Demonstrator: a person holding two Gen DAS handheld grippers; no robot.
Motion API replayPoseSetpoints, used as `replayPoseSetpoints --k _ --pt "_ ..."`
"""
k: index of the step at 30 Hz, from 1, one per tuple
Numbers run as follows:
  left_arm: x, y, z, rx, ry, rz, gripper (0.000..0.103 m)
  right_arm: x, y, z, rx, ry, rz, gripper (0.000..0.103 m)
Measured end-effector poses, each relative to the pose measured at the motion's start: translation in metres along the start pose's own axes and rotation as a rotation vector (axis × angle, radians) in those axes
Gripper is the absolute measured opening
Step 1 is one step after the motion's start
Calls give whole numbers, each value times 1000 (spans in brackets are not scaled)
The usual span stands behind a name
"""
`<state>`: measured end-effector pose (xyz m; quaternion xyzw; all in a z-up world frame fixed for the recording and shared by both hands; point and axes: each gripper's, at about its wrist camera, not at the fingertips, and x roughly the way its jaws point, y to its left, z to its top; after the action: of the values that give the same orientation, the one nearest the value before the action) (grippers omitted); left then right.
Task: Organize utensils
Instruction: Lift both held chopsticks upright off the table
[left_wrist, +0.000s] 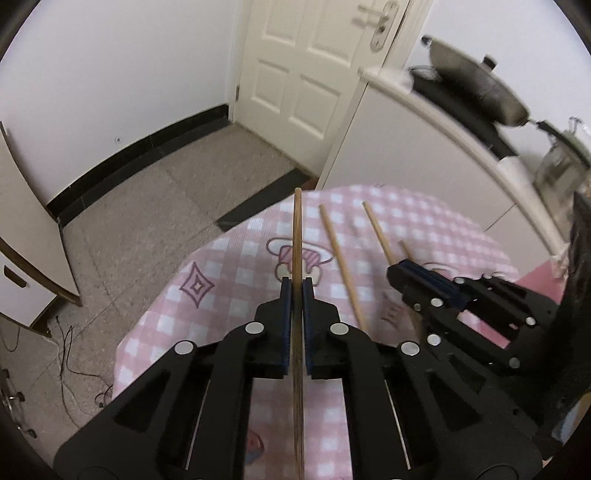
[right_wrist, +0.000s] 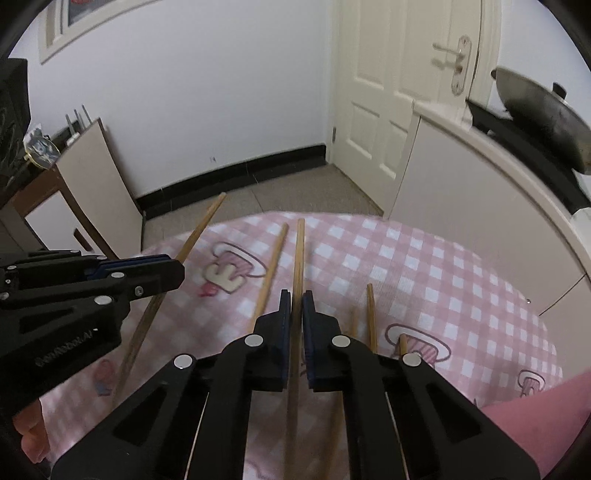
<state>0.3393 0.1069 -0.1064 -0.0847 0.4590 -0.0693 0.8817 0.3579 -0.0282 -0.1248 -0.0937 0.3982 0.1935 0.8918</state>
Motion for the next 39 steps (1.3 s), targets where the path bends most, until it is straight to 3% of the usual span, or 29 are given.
replayPoseSetpoints --k 17,22,30,35,39 --pt "-142 -33 -52 32 -314 -57 6 -137 48 -28 -87 -323 70 4" --pt "-160 -48 -67 31 -331 -172 6 -167 44 -45 -87 -427 52 4" --pt "-183 -75 -89 101 -404 -165 6 -206 16 -82 -19 -540 70 5" --pt "-193 -89 -95 123 -424 -175 6 -226 0 -92 -2 -572 50 5" --pt "-207 -102 -94 155 -490 -175 6 -251 -16 -97 8 -624 23 5"
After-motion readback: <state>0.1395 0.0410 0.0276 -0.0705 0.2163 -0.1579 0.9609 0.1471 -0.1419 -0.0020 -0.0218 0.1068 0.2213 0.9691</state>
